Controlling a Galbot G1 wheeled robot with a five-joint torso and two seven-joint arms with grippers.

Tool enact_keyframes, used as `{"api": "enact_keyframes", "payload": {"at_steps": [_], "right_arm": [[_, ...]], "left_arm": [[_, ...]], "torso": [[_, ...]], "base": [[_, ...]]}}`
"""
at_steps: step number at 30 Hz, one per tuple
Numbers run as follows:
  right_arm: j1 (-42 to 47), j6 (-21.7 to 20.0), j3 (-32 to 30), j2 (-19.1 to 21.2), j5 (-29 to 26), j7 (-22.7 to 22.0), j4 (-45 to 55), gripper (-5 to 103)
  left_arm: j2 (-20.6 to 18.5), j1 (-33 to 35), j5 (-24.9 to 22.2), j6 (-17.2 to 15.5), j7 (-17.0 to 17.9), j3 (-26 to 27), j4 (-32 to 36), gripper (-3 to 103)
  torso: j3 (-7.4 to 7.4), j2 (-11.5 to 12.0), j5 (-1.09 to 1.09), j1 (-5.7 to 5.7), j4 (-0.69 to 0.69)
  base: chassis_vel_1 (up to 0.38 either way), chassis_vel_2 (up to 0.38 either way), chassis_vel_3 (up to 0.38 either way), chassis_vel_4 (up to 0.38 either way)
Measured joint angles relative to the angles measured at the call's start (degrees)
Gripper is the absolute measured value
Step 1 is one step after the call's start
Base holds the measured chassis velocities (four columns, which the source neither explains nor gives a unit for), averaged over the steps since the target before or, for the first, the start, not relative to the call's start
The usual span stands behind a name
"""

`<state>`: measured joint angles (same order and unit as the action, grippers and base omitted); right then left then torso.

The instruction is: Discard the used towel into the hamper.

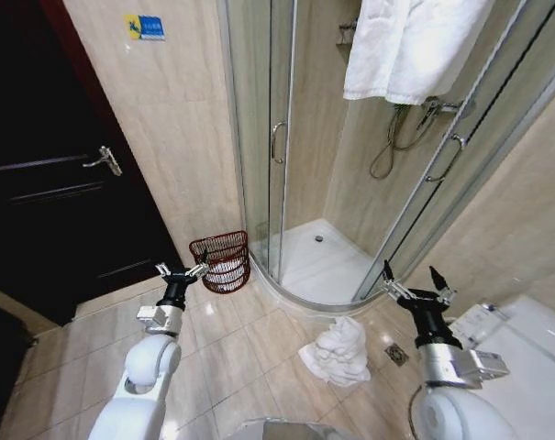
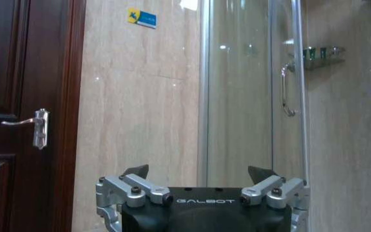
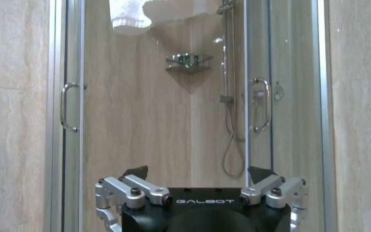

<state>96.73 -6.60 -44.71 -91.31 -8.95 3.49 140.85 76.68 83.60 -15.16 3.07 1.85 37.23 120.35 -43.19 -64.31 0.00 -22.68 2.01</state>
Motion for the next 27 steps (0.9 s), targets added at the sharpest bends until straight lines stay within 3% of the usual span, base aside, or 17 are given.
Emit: {"api": "enact_keyframes", "payload": {"at_steps": [27], "right_arm": [[-0.8, -0.9, -0.7, 1.4, -1.6, -1.0, 0.7, 100]], "left_arm": [[-1.5, -0.9, -1.9, -1.6, 0.1, 0.2, 2.1, 100]], "torso": [[-4.56, -8.3, 0.0, -3.73, 0.0]], "base": [[0.0, 0.0, 0.0, 0.0]]}}
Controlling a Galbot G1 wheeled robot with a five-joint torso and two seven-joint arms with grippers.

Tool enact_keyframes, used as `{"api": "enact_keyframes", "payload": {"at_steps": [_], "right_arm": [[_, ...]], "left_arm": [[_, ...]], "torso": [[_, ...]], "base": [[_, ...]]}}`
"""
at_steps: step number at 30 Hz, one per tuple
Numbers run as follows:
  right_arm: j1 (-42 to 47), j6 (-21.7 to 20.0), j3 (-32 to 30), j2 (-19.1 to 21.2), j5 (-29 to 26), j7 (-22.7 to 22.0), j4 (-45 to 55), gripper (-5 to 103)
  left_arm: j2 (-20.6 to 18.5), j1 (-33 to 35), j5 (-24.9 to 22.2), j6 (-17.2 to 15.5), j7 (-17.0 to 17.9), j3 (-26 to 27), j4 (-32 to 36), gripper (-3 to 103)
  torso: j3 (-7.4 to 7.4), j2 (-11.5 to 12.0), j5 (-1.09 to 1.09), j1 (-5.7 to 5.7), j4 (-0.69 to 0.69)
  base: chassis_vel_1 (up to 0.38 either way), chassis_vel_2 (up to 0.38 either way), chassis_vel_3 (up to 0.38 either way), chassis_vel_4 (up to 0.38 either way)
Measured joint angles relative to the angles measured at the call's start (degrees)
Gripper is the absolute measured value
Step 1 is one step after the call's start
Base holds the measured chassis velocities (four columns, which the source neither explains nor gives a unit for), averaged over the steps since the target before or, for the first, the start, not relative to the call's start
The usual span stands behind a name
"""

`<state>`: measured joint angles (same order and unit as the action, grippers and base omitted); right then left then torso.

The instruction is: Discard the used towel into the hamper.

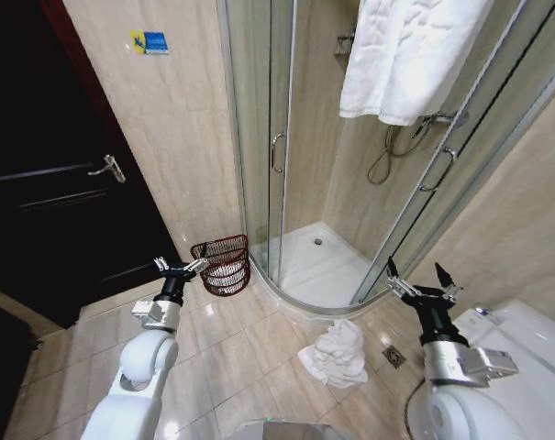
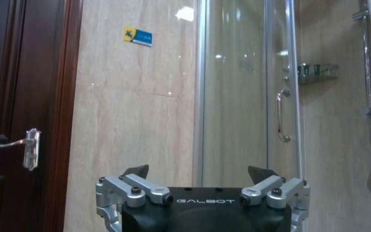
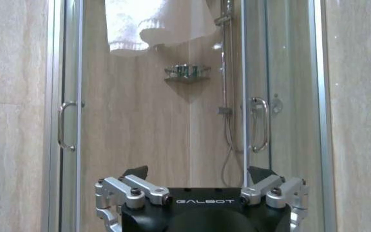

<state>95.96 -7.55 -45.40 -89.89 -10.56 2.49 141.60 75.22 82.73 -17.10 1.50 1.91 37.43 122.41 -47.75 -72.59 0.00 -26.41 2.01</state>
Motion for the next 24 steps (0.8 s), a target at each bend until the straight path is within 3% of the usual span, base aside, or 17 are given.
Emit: {"api": "enact_keyframes", "payload": {"at_steps": [24], "right_arm": [[0.0, 0.0, 0.0, 0.0, -0.1, 0.0, 0.3, 100]], "left_arm": [[0.2, 0.0, 0.2, 0.1, 0.1, -0.4, -0.3, 100]], "torso": [[-4.01, -7.4, 0.0, -3.38, 0.0]], "base": [[0.0, 0.0, 0.0, 0.0]]}}
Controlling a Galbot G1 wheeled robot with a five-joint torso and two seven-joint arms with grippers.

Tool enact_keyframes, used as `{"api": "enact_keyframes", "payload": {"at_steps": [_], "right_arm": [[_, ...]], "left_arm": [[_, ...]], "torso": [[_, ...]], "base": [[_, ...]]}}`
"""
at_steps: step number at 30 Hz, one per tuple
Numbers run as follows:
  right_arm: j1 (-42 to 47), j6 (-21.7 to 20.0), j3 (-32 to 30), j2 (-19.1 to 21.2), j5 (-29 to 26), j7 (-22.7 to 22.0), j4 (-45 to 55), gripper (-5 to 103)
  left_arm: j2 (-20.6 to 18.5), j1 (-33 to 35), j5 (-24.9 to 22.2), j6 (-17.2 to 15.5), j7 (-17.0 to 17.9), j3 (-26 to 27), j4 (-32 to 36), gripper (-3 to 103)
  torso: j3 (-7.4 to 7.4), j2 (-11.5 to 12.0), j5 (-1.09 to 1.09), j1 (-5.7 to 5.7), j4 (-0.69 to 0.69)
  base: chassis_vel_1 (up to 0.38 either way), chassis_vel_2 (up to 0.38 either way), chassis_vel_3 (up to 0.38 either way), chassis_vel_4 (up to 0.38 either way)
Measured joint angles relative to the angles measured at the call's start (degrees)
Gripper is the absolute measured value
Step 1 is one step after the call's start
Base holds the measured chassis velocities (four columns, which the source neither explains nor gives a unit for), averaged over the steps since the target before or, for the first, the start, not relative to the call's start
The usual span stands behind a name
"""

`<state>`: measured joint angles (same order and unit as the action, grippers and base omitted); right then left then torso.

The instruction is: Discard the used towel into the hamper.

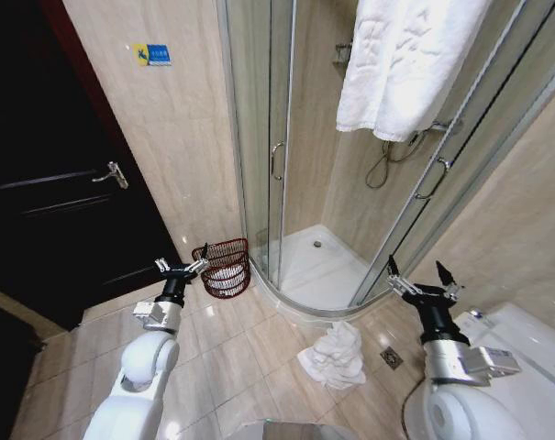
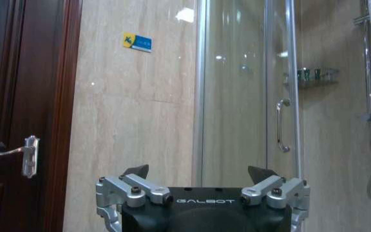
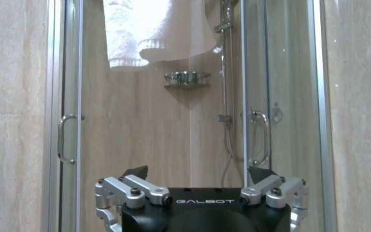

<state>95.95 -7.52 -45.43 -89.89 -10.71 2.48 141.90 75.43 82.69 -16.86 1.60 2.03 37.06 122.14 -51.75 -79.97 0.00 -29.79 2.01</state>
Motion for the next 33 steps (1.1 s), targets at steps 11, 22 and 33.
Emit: {"api": "enact_keyframes", "payload": {"at_steps": [11, 22, 33], "right_arm": [[-0.8, 0.0, 0.0, 0.2, -0.4, -0.1, -0.5, 100], [-6.9, 0.9, -2.1, 6.8, -7.9, -5.9, -1.6, 100], [-23.5, 5.6, -6.8, 25.1, -21.8, -5.5, -7.8, 100]], "left_arm": [[0.0, -0.2, -0.6, 1.4, 0.4, -1.5, -0.8, 100], [-0.1, 3.1, -0.8, 9.6, 1.8, -4.0, -2.5, 100], [1.6, 9.4, 3.3, 10.6, 2.1, -1.7, -3.4, 100]], "torso": [[-2.17, -4.1, 0.0, -1.88, 0.0], [-2.95, -5.4, -0.01, -2.48, -0.01], [-2.79, -5.1, -0.05, -2.35, 0.04]], "base": [[0.0, 0.0, 0.0, 0.0], [0.0, 0.0, 0.0, 0.0], [0.0, 0.0, 0.0, 0.0]]}}
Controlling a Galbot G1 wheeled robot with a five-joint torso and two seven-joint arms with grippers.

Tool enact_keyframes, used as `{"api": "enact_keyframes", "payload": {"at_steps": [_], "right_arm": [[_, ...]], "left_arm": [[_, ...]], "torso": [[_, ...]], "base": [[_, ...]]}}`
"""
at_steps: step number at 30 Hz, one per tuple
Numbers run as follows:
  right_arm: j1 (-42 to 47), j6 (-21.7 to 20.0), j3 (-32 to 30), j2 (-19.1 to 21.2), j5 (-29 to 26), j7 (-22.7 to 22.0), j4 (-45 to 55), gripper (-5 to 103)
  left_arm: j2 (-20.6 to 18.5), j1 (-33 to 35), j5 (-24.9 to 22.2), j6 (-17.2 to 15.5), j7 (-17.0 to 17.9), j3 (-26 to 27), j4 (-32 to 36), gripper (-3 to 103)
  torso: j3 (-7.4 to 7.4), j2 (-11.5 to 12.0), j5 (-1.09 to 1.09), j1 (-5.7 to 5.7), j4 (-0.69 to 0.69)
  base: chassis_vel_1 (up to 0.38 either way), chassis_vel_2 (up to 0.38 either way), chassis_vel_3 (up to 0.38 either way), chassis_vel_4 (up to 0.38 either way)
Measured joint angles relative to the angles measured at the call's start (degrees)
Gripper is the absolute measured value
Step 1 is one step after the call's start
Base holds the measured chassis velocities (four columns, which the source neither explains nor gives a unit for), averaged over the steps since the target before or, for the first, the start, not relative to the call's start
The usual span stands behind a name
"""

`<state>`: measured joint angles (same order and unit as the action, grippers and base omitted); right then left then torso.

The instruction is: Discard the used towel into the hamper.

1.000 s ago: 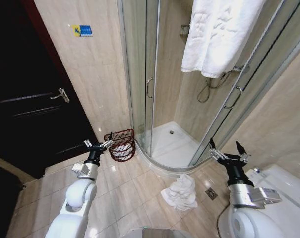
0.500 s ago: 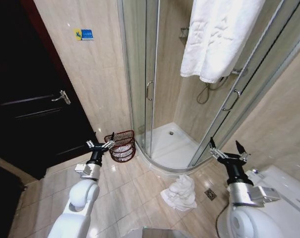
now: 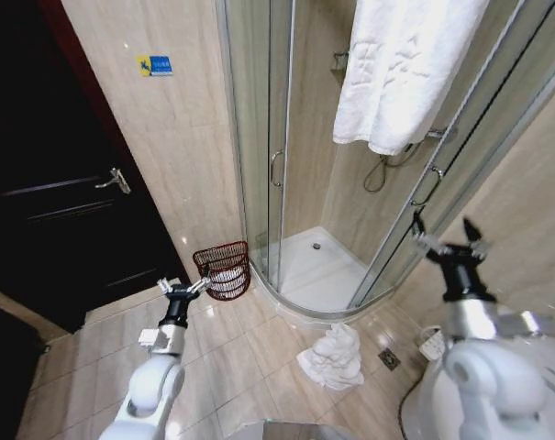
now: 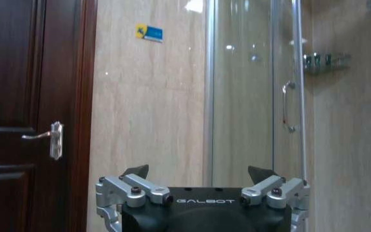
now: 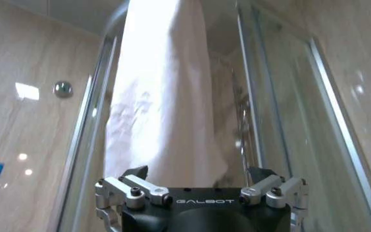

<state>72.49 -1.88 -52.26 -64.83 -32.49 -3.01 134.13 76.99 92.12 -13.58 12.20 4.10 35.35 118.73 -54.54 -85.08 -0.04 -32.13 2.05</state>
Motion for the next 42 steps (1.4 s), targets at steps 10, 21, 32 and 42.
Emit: {"api": "enact_keyframes", "payload": {"at_steps": [10, 21, 32, 42], "right_arm": [[-23.5, -4.8, 3.3, 18.8, -6.0, -1.7, -16.0, 100], [-52.3, -9.2, 20.2, 22.7, -10.4, -1.1, -23.2, 100], [-75.2, -12.0, 36.1, 18.4, -9.4, -5.8, -30.5, 100], [-92.6, -13.6, 47.1, 12.3, -8.6, -6.9, -44.4, 100]], "left_arm": [[0.4, 1.7, -0.4, 1.7, -0.1, 2.6, -1.7, 100], [0.9, 1.6, -1.4, 1.9, 0.1, 5.4, -1.5, 100], [1.1, 1.3, -1.6, 2.2, 0.1, 5.4, -1.8, 100], [1.3, -1.4, -1.9, 2.0, 0.1, 4.1, -2.1, 100]], "torso": [[0.13, 0.3, 0.0, 0.1, 0.01], [0.24, 0.4, 0.08, 0.21, -0.04], [0.29, 0.5, 0.04, 0.25, -0.03], [0.32, 0.6, 0.06, 0.27, -0.06]], "base": [[0.0, 0.0, 0.0, 0.0], [0.0, 0.0, 0.0, 0.0], [0.0, 0.0, 0.0, 0.0], [0.0, 0.0, 0.0, 0.0]]}}
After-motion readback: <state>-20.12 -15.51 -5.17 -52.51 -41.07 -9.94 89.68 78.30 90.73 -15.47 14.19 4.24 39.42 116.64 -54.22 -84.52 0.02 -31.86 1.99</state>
